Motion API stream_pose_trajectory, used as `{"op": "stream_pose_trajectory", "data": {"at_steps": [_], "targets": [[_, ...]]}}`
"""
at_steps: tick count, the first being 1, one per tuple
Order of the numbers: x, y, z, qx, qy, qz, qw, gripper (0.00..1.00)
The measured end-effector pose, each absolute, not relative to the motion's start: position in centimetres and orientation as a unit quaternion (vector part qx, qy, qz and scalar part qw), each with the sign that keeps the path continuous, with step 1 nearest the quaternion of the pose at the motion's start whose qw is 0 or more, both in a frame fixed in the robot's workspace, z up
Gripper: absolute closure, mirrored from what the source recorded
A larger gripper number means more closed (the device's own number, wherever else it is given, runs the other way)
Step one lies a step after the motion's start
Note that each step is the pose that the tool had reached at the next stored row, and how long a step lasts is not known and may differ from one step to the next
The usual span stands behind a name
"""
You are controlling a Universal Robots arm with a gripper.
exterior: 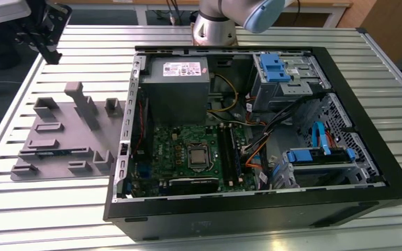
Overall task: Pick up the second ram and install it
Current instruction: 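Reach for the second ram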
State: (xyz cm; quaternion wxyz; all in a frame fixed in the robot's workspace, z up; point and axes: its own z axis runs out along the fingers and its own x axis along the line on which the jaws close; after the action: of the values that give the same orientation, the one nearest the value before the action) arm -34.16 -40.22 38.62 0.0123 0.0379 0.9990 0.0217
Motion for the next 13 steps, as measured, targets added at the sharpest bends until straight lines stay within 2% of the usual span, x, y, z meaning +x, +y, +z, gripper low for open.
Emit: {"op": "stream_pose_trajectory", "data": {"at_steps": [13], "targets": [[-34.61, -40.22, 38.62, 0.038, 0.999, 0.022, 0.012, 0.89]]}}
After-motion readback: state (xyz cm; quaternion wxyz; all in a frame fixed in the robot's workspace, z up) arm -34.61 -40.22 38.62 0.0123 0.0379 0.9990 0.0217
